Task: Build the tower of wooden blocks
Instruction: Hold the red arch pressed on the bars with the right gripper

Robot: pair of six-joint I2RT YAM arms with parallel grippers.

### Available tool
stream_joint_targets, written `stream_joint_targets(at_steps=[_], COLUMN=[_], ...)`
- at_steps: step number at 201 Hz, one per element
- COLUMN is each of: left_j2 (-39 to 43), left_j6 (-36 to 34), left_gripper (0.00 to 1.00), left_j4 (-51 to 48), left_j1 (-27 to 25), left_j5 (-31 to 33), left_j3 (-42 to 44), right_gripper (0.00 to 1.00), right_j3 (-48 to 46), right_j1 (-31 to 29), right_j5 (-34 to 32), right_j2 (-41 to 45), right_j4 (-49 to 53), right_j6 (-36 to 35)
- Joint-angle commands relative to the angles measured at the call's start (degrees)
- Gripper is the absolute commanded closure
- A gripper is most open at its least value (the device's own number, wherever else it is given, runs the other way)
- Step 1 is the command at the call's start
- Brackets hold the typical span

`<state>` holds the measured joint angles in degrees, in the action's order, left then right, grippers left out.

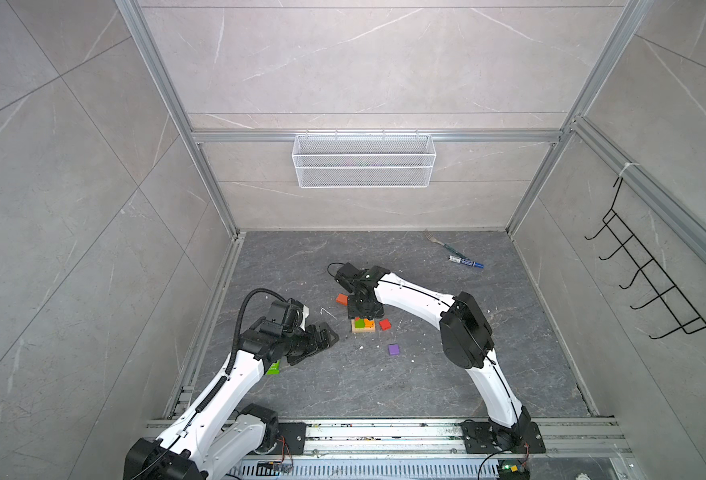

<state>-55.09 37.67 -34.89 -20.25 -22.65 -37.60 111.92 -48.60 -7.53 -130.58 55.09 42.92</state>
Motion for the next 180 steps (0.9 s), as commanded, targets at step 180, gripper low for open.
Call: stream_joint_targets(at_steps=[180], left_j2=[0.1], left_j6=[-1.5], left_gripper=[0.01], left_j4=[-0.1], left_j1=[0.3], left_j5=[-1.5], left_j3=[-1.1], right_gripper=[0.39], right_j3=[0.5], right_j1=[0.2], right_j5=[0.0], right_j2=[-0.6], right_j4=[0.4], right_j6=[-0.9])
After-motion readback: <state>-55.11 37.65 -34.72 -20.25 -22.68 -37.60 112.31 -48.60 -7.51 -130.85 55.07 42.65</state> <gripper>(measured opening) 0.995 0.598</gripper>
